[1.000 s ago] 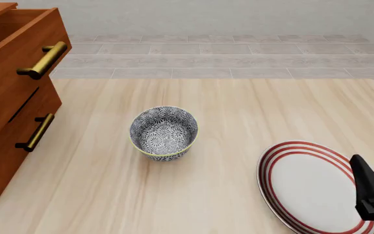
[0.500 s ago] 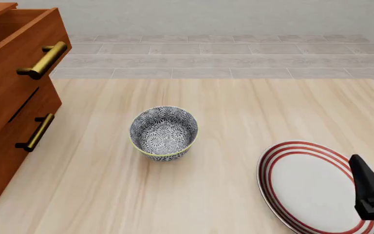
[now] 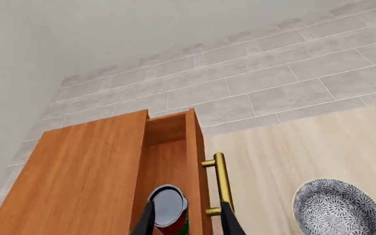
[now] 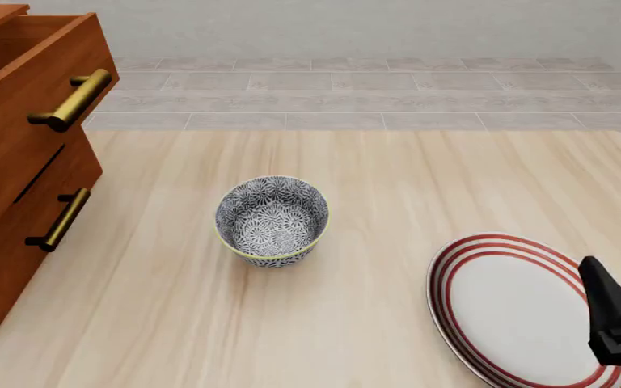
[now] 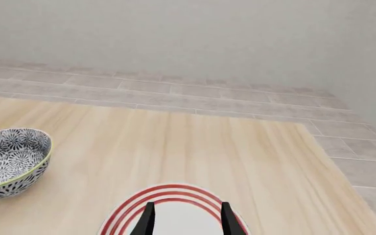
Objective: Put the ketchup in the top drawer of the cabinet.
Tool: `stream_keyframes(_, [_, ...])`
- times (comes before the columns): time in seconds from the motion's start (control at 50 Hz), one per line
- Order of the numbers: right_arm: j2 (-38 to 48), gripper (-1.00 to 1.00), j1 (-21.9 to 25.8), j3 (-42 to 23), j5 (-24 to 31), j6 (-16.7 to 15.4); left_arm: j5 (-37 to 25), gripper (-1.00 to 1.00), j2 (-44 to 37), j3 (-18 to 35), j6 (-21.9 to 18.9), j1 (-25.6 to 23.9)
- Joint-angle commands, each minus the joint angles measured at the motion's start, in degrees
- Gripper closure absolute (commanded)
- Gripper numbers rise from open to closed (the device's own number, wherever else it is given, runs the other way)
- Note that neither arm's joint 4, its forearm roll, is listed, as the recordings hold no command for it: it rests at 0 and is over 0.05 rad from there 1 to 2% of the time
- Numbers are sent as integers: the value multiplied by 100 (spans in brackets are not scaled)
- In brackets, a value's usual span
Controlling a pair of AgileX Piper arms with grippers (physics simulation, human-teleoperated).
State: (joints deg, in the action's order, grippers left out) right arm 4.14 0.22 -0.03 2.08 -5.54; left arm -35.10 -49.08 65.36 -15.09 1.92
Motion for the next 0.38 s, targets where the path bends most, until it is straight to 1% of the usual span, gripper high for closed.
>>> stream_keyframes(0.02, [12,-100,-2,1,-5,-3,-160,-100,552,-206,-143,-510])
stream_keyframes(0.2, [22,-100,0,2,-12,1,-454,-100,1066,-382,-210,-1144])
stream_keyframes(0.24, [25,-100,2,2,-14,-2,-475,-100,1111,-408,-204,-1195])
stream_keyframes(0.38, [-9,-100,4,1,2,13,-562,-100,1441,-643,-266,-1716])
